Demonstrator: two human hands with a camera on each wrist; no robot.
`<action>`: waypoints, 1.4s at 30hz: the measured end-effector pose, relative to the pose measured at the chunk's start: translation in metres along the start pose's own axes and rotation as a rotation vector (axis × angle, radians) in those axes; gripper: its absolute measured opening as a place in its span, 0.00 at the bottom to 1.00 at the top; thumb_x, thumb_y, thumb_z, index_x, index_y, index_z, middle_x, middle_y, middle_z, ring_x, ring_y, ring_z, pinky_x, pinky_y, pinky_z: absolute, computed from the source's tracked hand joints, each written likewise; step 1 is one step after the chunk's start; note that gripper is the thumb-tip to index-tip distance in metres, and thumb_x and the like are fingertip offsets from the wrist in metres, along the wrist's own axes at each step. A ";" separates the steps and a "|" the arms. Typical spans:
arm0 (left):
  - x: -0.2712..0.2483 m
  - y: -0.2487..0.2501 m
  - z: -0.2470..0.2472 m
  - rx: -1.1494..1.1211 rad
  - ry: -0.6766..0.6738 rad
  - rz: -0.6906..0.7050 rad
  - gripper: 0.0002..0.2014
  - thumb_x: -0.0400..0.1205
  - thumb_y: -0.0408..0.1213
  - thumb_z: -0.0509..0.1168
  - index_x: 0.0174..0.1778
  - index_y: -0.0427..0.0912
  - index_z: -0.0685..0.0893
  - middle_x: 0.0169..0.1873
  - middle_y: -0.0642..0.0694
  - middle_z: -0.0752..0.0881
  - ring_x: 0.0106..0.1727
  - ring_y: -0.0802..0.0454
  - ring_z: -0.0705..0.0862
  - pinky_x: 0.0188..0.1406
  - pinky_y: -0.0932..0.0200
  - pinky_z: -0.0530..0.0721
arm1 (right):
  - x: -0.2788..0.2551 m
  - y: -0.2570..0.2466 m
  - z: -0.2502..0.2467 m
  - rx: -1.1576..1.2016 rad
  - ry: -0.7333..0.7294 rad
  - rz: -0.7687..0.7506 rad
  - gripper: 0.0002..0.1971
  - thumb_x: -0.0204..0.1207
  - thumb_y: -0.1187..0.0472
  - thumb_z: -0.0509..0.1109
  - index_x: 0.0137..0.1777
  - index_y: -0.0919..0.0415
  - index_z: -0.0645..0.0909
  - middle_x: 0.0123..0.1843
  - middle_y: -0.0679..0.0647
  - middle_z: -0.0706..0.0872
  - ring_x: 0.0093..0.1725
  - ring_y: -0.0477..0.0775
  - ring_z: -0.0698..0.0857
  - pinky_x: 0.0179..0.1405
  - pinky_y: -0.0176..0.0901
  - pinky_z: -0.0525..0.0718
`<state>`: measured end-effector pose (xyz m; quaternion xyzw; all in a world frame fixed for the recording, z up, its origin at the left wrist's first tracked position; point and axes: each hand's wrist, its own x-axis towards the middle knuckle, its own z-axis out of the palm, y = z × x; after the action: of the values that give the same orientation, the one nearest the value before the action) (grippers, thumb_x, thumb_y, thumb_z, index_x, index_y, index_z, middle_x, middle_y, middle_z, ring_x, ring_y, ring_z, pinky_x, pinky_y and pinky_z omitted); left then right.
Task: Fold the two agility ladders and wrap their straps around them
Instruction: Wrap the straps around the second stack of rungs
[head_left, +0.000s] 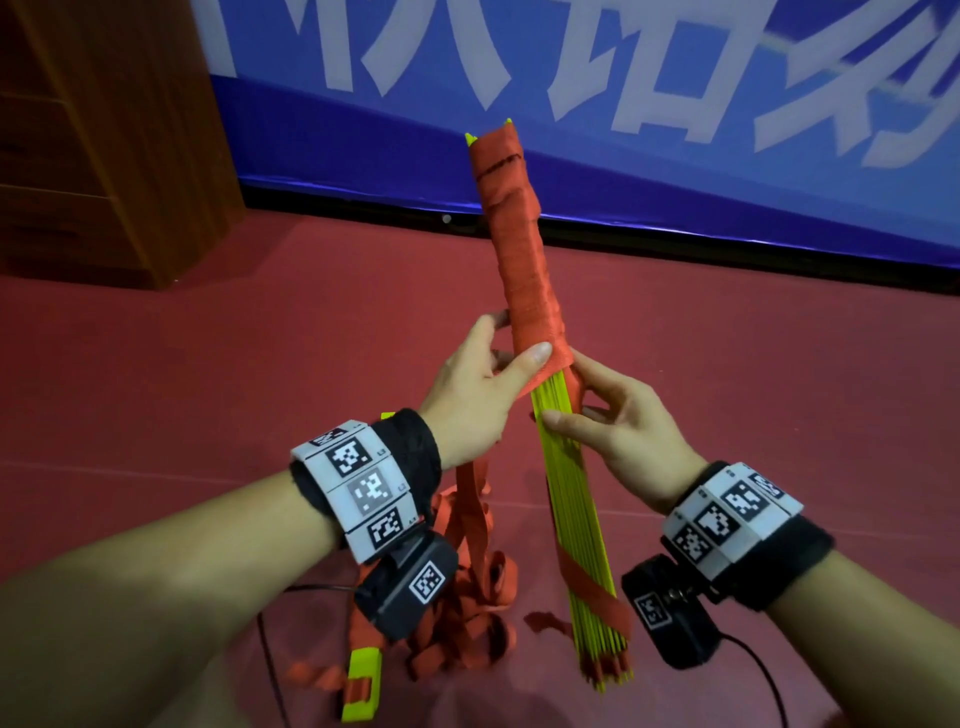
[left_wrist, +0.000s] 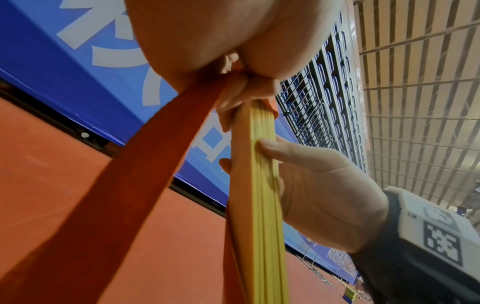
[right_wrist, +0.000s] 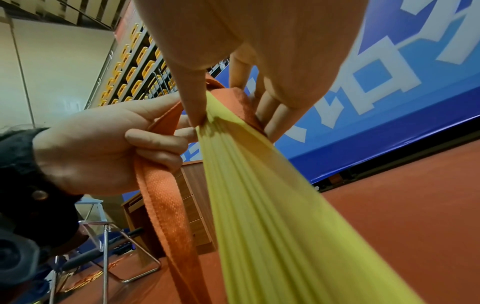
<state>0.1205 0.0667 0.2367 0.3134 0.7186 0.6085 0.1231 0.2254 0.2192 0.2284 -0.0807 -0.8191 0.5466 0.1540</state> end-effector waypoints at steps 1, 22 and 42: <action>0.000 -0.002 0.000 0.017 0.014 0.004 0.20 0.87 0.52 0.65 0.74 0.54 0.73 0.26 0.60 0.82 0.20 0.63 0.76 0.25 0.61 0.71 | 0.000 0.000 0.001 -0.016 -0.017 -0.006 0.32 0.79 0.72 0.76 0.81 0.53 0.75 0.61 0.52 0.92 0.59 0.55 0.92 0.63 0.52 0.88; 0.007 0.001 0.003 0.067 0.200 -0.119 0.24 0.76 0.58 0.77 0.58 0.50 0.78 0.33 0.51 0.83 0.34 0.54 0.81 0.34 0.54 0.74 | -0.008 0.009 0.016 -0.580 0.205 0.038 0.23 0.76 0.40 0.75 0.70 0.39 0.79 0.49 0.39 0.90 0.52 0.51 0.89 0.52 0.52 0.87; 0.008 0.001 0.003 0.182 0.197 -0.057 0.23 0.83 0.50 0.72 0.72 0.46 0.81 0.33 0.54 0.89 0.40 0.53 0.87 0.48 0.51 0.83 | 0.000 0.009 0.008 -0.788 0.228 0.071 0.31 0.83 0.39 0.65 0.85 0.30 0.61 0.56 0.49 0.86 0.57 0.60 0.87 0.47 0.50 0.80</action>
<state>0.1163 0.0740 0.2381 0.2415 0.7881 0.5648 0.0403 0.2221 0.2159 0.2176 -0.2219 -0.9402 0.1836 0.1820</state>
